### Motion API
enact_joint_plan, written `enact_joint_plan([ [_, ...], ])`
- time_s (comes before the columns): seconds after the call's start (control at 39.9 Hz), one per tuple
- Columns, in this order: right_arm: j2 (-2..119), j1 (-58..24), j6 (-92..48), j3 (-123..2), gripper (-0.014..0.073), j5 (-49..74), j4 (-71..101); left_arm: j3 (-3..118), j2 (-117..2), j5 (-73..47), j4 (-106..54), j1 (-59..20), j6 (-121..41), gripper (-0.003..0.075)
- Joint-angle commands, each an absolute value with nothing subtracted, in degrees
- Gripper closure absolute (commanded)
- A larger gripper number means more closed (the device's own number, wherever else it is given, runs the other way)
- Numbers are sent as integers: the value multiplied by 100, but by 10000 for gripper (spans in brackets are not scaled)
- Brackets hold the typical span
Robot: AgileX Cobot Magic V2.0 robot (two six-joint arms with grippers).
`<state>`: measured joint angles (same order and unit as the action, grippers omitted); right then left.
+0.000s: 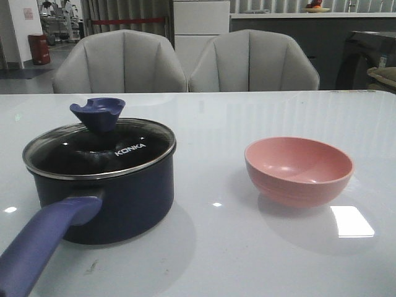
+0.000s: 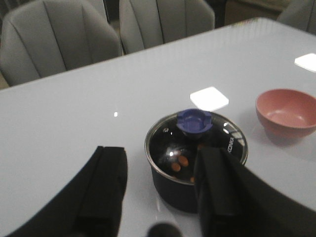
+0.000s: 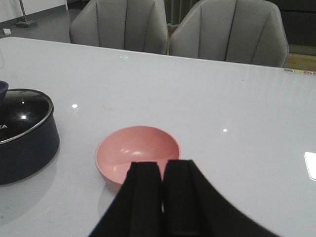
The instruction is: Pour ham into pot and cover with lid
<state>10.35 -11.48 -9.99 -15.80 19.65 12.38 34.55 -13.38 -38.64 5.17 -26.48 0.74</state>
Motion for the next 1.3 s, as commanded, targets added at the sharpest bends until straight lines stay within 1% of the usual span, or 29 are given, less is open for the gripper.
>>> enact_joint_plan([
  [0.0,1086,-1149,-1051,-1725,443,1532,1264,3104,-749,-2954,468,-2658,84,475],
  [0.05,1086,-1149,-1051,-1725,443,1532,1264,2851,-443,-2783,468,-2658,84,556],
  [0.1,1086,-1149,-1051,-1725,443,1532,1264,2680,-236,-2668,468,-2658,84,619],
  [0.13,1086,-1149,-1051,-1725,443,1532,1264,2623,-147,-2632,468,-2658,84,603],
  [0.18,1086,-1149,-1051,-1725,443,1532,1264,2504,-40,-2531,468,-2658,84,596],
  [0.78,1086,-1149,-1051,-1725,443,1532,1264,2047,17,-2584,468,-2658,84,598],
  [0.93,1086,-1149,-1051,-1725,443,1532,1264,1820,17,-2215,582,-2647,84,598],
  [1.03,1086,-1149,-1051,-1725,443,1532,1264,1605,17,-1891,582,-2319,84,598],
  [1.15,1086,-1149,-1051,-1725,443,1532,1264,1327,17,-1707,582,-1526,84,598],
  [1.28,1086,-1149,-1051,-1725,443,1532,1264,932,17,-1058,316,-771,84,598],
])
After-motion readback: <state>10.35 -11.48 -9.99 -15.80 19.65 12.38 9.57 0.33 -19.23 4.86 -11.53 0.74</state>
